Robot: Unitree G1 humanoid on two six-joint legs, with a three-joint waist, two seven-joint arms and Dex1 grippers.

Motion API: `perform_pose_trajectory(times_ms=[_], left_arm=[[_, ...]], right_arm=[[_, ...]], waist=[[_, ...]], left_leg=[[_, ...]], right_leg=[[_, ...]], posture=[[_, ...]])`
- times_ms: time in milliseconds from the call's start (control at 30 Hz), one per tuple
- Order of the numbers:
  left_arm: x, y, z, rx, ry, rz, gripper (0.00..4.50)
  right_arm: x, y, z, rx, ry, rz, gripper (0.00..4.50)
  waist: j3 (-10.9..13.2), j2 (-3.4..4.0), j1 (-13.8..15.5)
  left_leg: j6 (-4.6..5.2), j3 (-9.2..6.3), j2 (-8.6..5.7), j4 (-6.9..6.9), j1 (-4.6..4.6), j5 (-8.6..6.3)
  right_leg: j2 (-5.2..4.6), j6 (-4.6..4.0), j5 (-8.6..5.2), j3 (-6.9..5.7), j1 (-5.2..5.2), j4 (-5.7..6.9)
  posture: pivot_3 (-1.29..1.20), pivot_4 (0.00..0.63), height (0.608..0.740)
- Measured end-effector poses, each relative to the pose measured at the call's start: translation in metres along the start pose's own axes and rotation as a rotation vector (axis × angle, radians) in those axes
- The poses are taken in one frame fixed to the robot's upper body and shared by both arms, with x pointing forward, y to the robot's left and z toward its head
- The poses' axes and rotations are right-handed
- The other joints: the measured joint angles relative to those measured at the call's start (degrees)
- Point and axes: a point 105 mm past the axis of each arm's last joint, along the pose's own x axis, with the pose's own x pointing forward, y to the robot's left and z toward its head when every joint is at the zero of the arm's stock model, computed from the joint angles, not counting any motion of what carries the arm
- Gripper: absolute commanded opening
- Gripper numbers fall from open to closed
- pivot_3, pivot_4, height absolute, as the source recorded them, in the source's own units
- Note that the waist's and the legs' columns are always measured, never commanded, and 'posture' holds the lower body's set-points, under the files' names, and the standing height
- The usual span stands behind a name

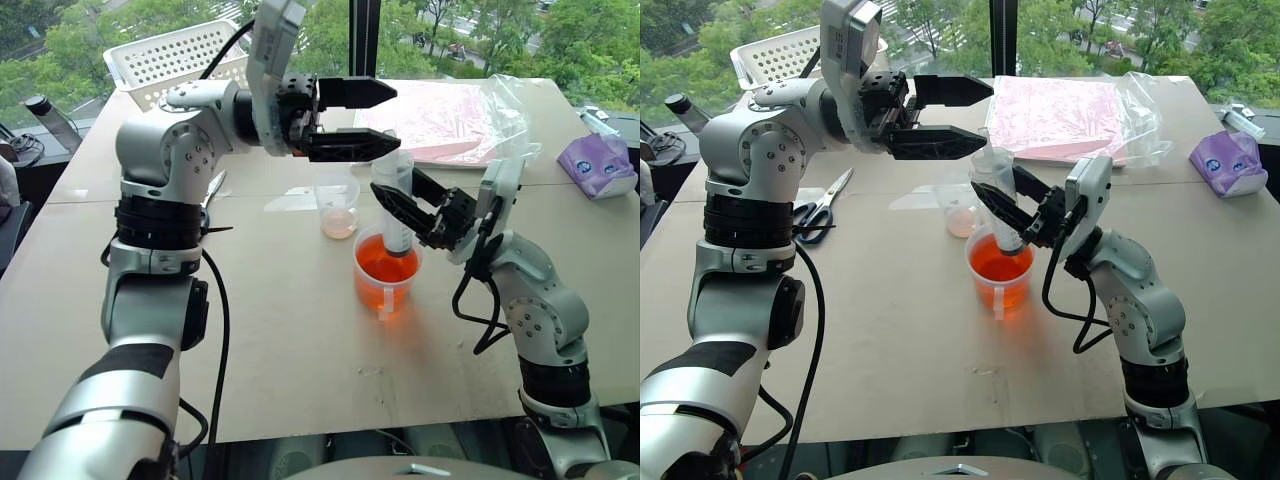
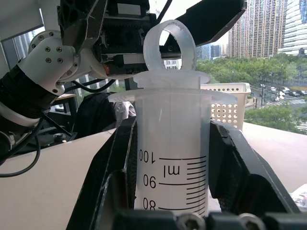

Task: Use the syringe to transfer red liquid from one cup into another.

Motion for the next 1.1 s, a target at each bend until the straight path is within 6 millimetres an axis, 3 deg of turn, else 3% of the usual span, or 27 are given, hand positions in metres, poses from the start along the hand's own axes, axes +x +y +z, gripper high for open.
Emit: perform_pose_trajectory(times_ms=[200,733,900,1100], left_arm=[[0.006,-0.014,-0.009,-0.030,0.007,-0.067,4.50],[-0.012,0.002,-0.016,-0.063,0.025,0.037,4.50],[-0.013,0.010,-0.020,-0.074,0.015,0.070,2.91],[-0.008,0.011,-0.023,-0.079,0.007,0.067,2.91]], right_arm=[[-0.001,-0.002,0.001,-0.009,-0.004,-0.007,1.51],[-0.001,-0.004,0.004,-0.004,-0.013,-0.019,1.51],[-0.001,-0.004,0.004,-0.002,-0.014,-0.017,1.51],[-0.001,-0.004,0.004,-0.002,-0.012,-0.015,1.51]], waist=[[0.00,0.00,0.03],[0.00,0.00,0.22],[0.00,0.00,0.20],[0.00,0.00,0.18]], left_leg=[[0.00,-0.01,0.00,0.00,0.00,0.00],[0.00,-0.03,0.00,0.08,0.00,0.00],[0.00,-0.02,0.00,0.11,0.00,0.00],[0.00,-0.02,0.00,0.11,0.00,0.00]], right_leg=[[-0.01,0.00,0.00,0.00,0.00,0.01],[-0.01,0.00,0.00,-0.01,0.03,0.02],[0.00,0.00,0.00,-0.01,0.04,0.03],[0.00,0.00,0.00,-0.01,0.04,0.02]], posture=[[0.00,0.150,0.740],[0.00,0.150,0.740],[0.00,0.150,0.740],[0.00,0.150,0.740]])
